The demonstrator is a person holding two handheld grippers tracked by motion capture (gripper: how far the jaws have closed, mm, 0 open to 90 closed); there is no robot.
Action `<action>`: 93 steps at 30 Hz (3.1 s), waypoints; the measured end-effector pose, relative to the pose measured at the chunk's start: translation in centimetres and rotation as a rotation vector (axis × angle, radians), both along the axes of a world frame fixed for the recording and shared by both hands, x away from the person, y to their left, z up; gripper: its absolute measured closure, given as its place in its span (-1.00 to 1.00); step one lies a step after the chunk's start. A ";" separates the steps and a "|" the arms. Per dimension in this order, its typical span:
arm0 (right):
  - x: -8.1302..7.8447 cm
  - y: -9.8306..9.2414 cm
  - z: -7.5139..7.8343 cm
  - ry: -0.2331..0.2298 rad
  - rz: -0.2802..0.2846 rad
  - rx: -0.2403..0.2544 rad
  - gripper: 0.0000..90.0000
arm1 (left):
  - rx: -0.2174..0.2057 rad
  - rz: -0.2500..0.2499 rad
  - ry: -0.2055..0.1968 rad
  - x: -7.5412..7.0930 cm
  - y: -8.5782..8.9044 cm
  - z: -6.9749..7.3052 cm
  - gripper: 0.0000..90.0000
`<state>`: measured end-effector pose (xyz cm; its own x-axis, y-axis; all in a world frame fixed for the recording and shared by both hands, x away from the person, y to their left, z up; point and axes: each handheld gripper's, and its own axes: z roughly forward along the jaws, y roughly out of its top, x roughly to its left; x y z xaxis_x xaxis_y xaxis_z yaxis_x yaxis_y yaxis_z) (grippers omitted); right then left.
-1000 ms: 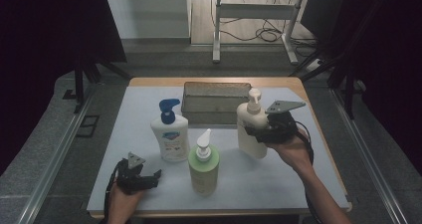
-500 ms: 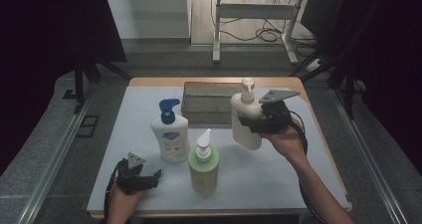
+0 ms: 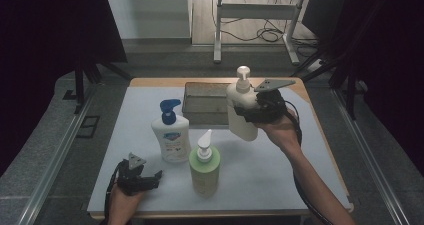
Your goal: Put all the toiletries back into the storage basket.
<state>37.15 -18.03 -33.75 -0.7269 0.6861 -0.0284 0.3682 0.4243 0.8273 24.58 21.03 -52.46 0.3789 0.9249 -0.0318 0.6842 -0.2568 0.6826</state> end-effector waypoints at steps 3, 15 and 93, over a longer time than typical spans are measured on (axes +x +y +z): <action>0.5 0.4 0.1 -0.001 -0.008 0.000 -0.13 | 0.004 -0.003 0.003 0.0 0.0 0.0 -0.75; 2.8 2.3 1.1 -0.021 -0.031 0.006 -0.12 | 0.002 -0.002 0.002 0.0 0.0 0.0 -0.75; 13.9 13.6 -4.6 -0.055 -0.081 0.020 -0.12 | -0.002 0.003 0.004 0.0 0.0 0.0 -0.75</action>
<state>51.09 -4.47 -38.33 -0.6671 0.7431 -0.0526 0.3540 0.3782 0.8554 24.59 20.98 -52.43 0.3759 0.9260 -0.0355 0.6880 -0.2532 0.6802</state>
